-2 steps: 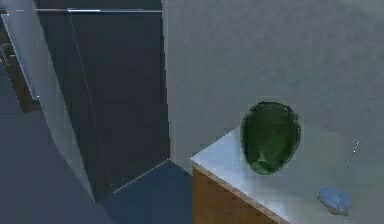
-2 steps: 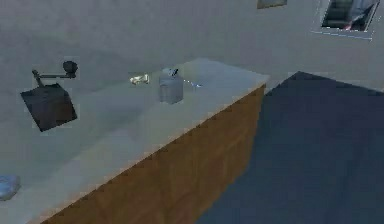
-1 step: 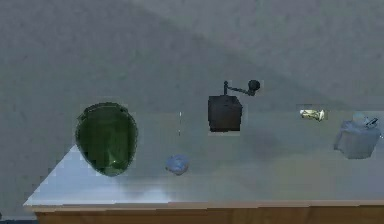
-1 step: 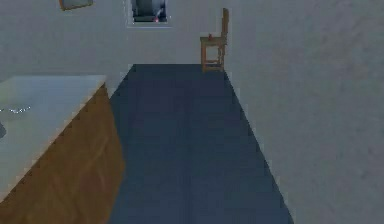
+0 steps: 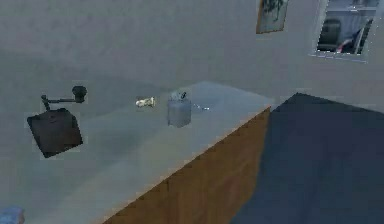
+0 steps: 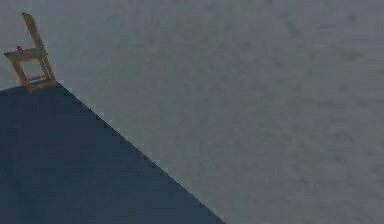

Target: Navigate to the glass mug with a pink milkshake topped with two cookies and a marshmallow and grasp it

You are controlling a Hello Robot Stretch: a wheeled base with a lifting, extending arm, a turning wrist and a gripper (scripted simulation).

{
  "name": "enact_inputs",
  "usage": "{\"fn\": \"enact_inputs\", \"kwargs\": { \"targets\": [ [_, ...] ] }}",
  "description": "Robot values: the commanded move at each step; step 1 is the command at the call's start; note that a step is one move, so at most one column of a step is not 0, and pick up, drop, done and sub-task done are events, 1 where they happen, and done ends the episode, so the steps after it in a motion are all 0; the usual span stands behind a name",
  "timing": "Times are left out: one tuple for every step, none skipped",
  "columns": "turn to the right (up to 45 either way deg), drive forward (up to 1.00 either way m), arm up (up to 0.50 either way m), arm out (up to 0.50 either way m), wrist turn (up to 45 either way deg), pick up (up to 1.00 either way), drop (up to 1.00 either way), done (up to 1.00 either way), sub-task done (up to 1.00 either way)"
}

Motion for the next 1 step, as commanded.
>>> {"fn": "enact_inputs", "kwargs": {
  "targets": [
    [24.0, 0.0, 0.0, 0.0, 0.0, 0.0, 0.0, 0.0, 0.0]
  ]
}}
